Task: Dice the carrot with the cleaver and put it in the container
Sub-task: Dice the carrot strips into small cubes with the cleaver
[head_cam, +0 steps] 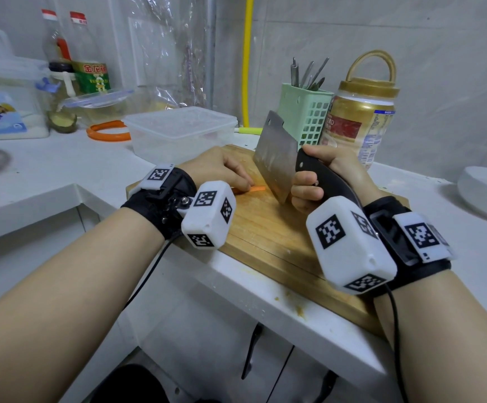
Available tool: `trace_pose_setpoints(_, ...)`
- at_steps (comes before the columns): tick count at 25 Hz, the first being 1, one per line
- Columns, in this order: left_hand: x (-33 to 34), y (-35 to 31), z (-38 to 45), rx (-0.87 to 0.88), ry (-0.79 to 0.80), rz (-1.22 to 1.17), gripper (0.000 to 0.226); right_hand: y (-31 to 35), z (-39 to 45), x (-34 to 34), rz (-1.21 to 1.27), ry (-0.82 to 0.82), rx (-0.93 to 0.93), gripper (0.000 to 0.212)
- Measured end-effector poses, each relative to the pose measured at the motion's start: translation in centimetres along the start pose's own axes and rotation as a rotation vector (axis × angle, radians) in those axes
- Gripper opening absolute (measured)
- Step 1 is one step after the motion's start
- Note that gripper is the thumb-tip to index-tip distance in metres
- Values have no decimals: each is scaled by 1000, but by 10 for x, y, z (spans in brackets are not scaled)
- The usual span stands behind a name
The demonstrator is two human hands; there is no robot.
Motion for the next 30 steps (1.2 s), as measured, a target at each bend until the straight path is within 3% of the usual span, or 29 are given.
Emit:
trace_pose_setpoints(9,2,-6,-7,32,32,-3,10,-4,0,7,-51,41,22,38)
trace_pose_setpoints(30,0,-1,-3,4,16,-32,14,-3,2,4,-83,-34,30,31)
Point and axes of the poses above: each hand's wrist, its own z-axis towards the middle knuckle, its own x-axis out of the palm, y = z × x, the point moved 4 cm from there along z, towards the middle knuckle, and after that the axes turned 13 degrees about -x, right-handed, at the moved point
